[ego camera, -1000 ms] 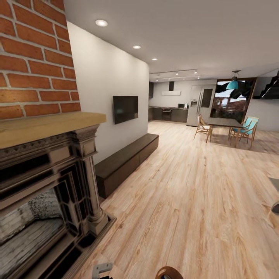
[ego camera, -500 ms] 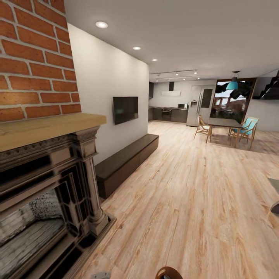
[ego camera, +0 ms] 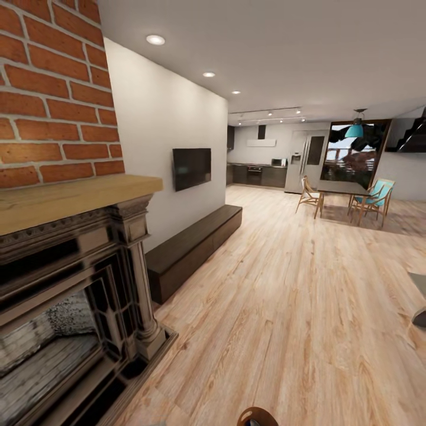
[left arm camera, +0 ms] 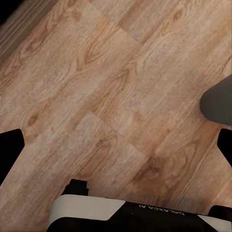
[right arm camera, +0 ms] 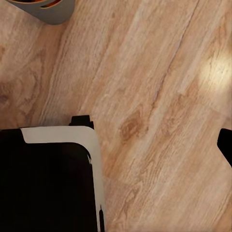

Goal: Put the three can of soda from the living room inside the tash can in the kitchen.

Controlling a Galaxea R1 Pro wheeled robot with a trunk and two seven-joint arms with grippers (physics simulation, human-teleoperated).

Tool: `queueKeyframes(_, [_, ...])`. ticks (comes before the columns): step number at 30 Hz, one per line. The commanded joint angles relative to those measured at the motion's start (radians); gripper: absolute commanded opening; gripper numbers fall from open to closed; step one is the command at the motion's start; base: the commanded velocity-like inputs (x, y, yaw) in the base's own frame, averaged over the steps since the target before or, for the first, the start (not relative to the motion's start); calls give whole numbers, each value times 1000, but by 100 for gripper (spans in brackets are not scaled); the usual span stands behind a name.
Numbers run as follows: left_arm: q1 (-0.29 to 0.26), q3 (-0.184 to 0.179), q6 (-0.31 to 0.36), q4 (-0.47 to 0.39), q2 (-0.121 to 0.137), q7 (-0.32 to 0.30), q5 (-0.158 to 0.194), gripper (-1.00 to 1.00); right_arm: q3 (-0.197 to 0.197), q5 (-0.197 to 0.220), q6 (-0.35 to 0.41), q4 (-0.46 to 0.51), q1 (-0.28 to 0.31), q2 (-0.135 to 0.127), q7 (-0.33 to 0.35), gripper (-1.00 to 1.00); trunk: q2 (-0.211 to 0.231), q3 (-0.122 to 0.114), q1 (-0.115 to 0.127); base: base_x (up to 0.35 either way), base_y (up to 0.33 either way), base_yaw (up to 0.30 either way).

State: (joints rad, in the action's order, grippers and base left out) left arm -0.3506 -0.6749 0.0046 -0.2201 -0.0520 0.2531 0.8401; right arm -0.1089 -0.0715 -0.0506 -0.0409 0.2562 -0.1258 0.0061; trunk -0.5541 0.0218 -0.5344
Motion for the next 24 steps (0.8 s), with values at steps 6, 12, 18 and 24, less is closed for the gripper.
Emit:
queueKeyframes(6, [22, 1, 0, 11, 4, 0, 0, 100, 0, 0, 0, 0, 0, 0, 0, 100, 0, 0, 0, 0, 0, 0])
queueKeyframes(12, [36, 2, 0, 18, 5, 0, 0, 100, 0, 1, 0, 0, 0, 0, 0, 100, 0, 0, 0, 0, 0, 0])
queueKeyframes(18, [65, 2, 1, 20, 6, 0, 2, 100, 0, 0, 0, 0, 0, 0, 0, 100, 0, 0, 0, 0, 0, 0])
queueKeyframes(24, [104, 2, 2, 40, 19, 5, 1, 100, 0, 0, 0, 0, 0, 0, 0, 100, 0, 0, 0, 0, 0, 0])
